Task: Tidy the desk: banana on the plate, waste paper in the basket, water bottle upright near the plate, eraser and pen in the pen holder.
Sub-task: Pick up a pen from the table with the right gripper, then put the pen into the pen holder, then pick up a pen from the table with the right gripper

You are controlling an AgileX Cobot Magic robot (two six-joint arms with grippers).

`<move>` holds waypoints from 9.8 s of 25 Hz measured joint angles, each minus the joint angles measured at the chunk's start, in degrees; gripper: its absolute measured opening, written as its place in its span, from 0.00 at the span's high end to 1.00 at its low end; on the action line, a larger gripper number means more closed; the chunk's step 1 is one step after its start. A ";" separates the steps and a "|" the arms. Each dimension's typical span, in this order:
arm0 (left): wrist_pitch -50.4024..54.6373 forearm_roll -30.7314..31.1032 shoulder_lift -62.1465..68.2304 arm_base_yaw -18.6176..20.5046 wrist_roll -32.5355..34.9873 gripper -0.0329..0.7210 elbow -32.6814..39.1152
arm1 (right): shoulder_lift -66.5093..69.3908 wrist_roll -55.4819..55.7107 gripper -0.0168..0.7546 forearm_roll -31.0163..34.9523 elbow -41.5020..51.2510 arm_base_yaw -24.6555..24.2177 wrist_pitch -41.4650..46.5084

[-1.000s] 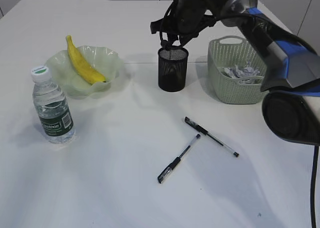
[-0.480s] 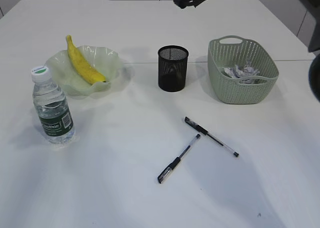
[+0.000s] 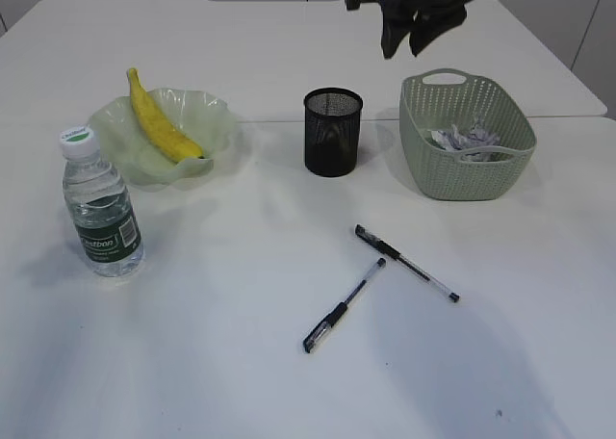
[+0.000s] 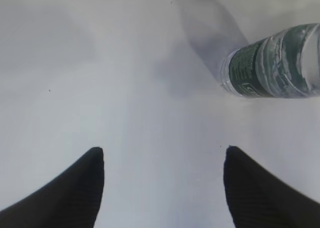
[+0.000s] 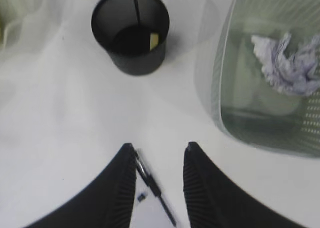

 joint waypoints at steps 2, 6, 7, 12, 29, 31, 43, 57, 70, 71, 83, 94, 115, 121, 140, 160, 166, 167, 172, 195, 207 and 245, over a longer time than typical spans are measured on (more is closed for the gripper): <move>0.25 0.00 0.00 0.00 0.00 0.26 0.00 | -2.41 0.05 0.66 0.21 6.70 0.00 -0.11; 0.51 0.00 0.00 0.00 0.00 0.26 0.00 | -7.29 -0.66 0.66 -0.67 18.57 0.00 -0.24; 0.61 0.00 0.00 0.00 0.00 0.26 0.00 | -8.41 -1.17 0.66 -1.14 20.77 0.00 -0.33; 1.72 0.00 0.00 0.00 0.00 0.26 0.00 | -11.36 -4.48 0.66 -1.92 30.49 0.00 -0.67; 2.98 -2.10 0.00 0.00 0.00 0.26 0.00 | -10.60 -13.36 0.67 -1.72 43.54 0.00 -11.81; 2.98 -2.10 0.00 0.00 0.00 0.26 0.00 | -9.61 -13.54 0.67 -2.00 43.54 0.00 -13.00; 2.98 -2.10 0.00 0.00 0.00 0.26 0.00 | -7.34 -12.58 0.67 -2.85 42.22 0.00 -20.83; 2.98 -2.10 0.00 0.00 0.00 0.26 0.00 | 3.84 -19.40 0.65 5.51 33.50 -1.24 -15.92; 2.98 -2.10 0.00 0.00 0.00 0.26 0.00 | 6.83 -21.86 0.65 6.35 33.38 -1.81 -15.40; 2.98 -2.10 0.00 0.00 0.00 0.26 0.00 | 6.92 -21.96 0.65 6.35 33.38 -1.81 -15.40; 2.98 -2.10 0.00 0.00 0.00 0.26 0.00 | 7.08 -22.21 0.65 7.63 33.38 -1.81 -17.86; 2.88 -2.10 0.00 0.00 0.00 0.26 0.00 | 7.08 -22.21 0.65 7.85 33.38 -1.81 -19.39; 1.31 -2.10 0.00 0.00 0.00 0.26 0.00 | 8.13 -22.33 0.70 8.19 33.02 -1.81 -20.14; 1.31 -2.10 0.00 0.00 0.00 0.26 0.00 | 8.13 -22.33 0.90 8.33 32.93 -1.81 -19.32; 1.31 -2.38 0.00 0.00 0.30 0.26 0.00 | -2.51 -22.56 0.91 8.12 32.93 -1.81 -24.14; 1.05 -2.50 0.00 0.00 0.30 0.26 0.00 | -1.18 -22.65 0.91 10.68 32.93 -1.81 -78.22; 0.24 -2.50 0.00 0.00 0.30 0.26 0.00 | 4.63 -19.22 0.91 10.77 32.48 -1.94 -87.44; 0.15 -2.50 0.00 0.00 0.30 0.26 0.00 | 5.81 -18.63 0.91 10.65 31.84 -1.94 -88.04; 0.15 -2.50 0.00 0.00 0.30 0.26 0.00 | 10.66 -16.30 0.91 10.53 26.62 -2.89 -89.57; -0.90 -1.32 0.00 0.00 0.30 0.26 0.00 | 16.76 -13.35 0.78 7.00 23.59 -3.21 -88.67; -1.12 -1.22 0.00 0.00 0.30 0.26 0.00 | 14.50 -13.35 0.61 7.18 23.59 -3.21 -84.71; -0.10 1.80 0.00 0.00 0.40 0.26 0.00 | -3.20 -41.81 0.61 12.47 23.59 1.32 -2.25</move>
